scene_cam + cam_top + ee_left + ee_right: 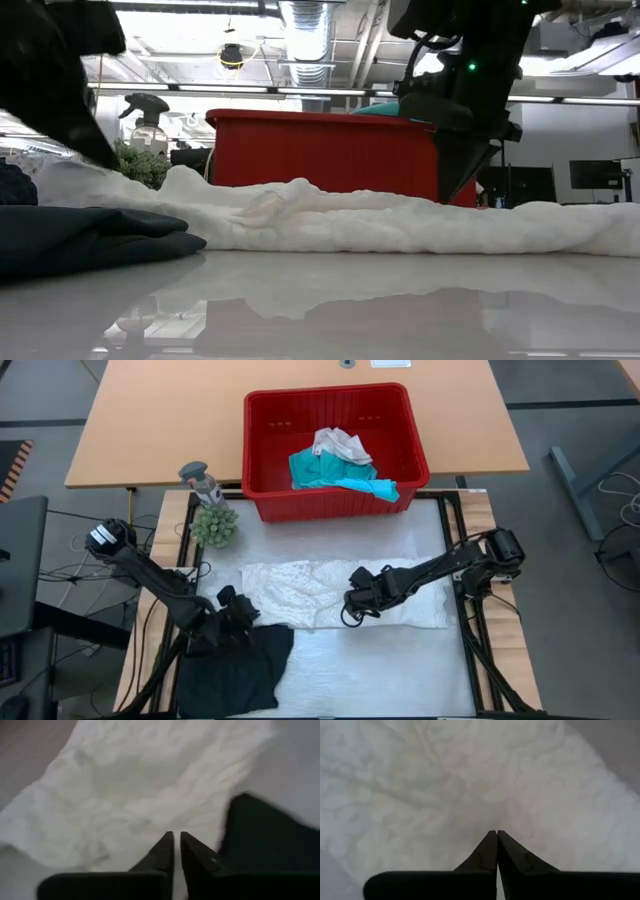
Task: Fold Laundry from Bin
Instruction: Fold the white dress
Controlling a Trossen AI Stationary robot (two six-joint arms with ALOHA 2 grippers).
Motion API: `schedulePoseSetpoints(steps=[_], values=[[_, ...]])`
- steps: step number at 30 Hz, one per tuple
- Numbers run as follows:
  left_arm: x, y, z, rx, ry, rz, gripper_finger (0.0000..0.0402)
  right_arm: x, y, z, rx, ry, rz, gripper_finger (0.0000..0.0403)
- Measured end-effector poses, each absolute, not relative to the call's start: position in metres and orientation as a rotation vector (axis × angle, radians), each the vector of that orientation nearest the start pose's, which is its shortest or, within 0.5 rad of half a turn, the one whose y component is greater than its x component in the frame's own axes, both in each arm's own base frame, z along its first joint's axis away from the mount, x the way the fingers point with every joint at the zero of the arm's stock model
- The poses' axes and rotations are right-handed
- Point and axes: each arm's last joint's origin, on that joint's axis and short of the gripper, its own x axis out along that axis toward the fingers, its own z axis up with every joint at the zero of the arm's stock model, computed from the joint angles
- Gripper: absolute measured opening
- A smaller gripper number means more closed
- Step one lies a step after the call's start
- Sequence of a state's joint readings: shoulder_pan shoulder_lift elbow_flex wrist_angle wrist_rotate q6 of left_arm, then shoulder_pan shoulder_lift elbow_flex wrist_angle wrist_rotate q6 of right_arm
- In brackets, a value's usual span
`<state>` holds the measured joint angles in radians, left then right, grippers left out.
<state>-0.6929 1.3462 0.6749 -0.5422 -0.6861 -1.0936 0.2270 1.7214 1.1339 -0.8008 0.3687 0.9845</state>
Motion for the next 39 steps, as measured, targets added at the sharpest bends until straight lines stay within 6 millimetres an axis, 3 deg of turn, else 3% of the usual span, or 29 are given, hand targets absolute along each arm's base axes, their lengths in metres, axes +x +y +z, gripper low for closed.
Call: schedulePoseSetpoints(steps=[6,11,20,26,32,35,39], values=[[0.19,-0.122,0.149,-0.218,0.883,0.538,0.0003,0.31,0.061,0.186,0.417,1.108,-0.711,0.0017],[0.193,-0.117,0.139,-0.19,0.942,0.566,0.0001,0.31,0.059,0.185,0.41,1.12,-0.719,0.0028],[0.192,-0.102,0.138,-0.171,1.004,0.647,0.0,0.319,0.053,0.147,0.311,1.266,-0.722,0.0019],[0.194,-0.095,0.139,-0.115,1.036,0.637,0.0,0.324,0.029,0.135,0.272,1.314,-0.747,0.0036],[0.195,-0.079,0.134,-0.097,1.046,0.7,0.0,0.328,0.003,0.136,0.306,1.306,-0.783,0.0032],[0.195,-0.074,0.134,-0.124,1.035,0.729,0.0,0.33,0.0,0.143,0.26,1.312,-0.728,0.0026],[0.196,-0.074,0.15,-0.176,0.951,0.711,0.0,0.328,0.003,0.165,0.194,1.28,-0.646,0.003]])
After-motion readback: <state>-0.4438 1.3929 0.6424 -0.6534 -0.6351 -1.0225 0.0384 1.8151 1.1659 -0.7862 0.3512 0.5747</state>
